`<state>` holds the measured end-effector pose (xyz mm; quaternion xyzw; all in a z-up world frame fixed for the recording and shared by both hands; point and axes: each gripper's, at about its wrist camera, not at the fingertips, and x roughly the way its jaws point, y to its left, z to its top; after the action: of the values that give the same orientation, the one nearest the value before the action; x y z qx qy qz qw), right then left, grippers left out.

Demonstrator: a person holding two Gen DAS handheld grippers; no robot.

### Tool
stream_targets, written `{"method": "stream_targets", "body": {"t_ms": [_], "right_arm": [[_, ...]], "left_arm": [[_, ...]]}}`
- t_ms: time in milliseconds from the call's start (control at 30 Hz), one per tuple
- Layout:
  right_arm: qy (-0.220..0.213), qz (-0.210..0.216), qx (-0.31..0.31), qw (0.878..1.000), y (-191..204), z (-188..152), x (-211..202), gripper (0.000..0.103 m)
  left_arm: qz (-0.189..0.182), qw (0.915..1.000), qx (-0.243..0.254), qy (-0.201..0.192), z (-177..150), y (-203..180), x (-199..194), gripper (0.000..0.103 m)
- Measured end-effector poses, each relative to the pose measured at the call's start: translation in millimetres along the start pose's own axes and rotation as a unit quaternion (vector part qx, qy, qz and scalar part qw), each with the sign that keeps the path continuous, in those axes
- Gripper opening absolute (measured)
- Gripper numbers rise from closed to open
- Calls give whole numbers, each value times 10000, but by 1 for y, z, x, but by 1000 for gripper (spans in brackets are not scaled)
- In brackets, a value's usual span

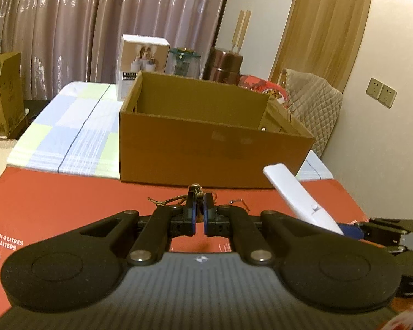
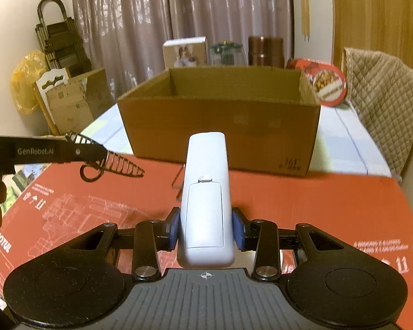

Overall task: Organize rigid objects
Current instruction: 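Carry the cord and white device with both tools toward the box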

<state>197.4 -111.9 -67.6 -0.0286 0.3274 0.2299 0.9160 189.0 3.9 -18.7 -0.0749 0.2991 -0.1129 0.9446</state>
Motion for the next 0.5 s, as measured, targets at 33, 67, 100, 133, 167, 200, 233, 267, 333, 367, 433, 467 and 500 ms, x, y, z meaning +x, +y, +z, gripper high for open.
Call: {"method": "stream_targets", "body": {"t_ms": [33, 67, 100, 133, 167, 200, 233, 267, 333, 367, 433, 467, 500], "right_arm": [[-44, -8, 5, 10000, 0, 3, -1, 35], [-83, -18, 5, 10000, -1, 7, -3, 35], [-120, -27, 9, 9999, -2, 9, -4, 35], [-157, -38, 9, 9999, -2, 13, -6, 35], [-182, -49, 10, 9998, -4, 15, -6, 35], [-211, -59, 27, 9998, -5, 18, -7, 35], [-227, -66, 42, 9997, -5, 20, -7, 35], [-254, -71, 52, 9996, -7, 23, -8, 35], [-310, -89, 65, 9995, -8, 29, -8, 35], [-342, -90, 72, 9993, -9, 32, -9, 35], [-419, -114, 64, 9990, -11, 41, -8, 35], [-457, -119, 74, 9989, -13, 46, -8, 35], [-501, -130, 80, 9986, -15, 50, -6, 35]], "left_arm": [[1, 10000, 17, -28, 2, -1, -1, 2], [1, 10000, 39, -59, 5, -3, -3, 2], [5, 9999, 57, -88, 7, -4, -3, 2], [7, 9999, 78, -123, 10, -5, -4, 2], [7, 9998, 90, -164, 13, -7, -5, 2], [4, 9998, 96, -199, 15, -8, -6, 2], [-4, 9997, 100, -230, 18, -9, -7, 2], [-13, 9996, 112, -258, 22, -10, -7, 2], [-28, 9994, 135, -320, 28, -12, -7, 2], [-44, 9992, 148, -358, 32, -13, -7, 2], [-52, 9989, 152, -439, 39, -15, -7, 2], [-60, 9987, 140, -482, 44, -15, -5, 2], [-60, 9985, 119, -526, 49, -16, -4, 2]]}}
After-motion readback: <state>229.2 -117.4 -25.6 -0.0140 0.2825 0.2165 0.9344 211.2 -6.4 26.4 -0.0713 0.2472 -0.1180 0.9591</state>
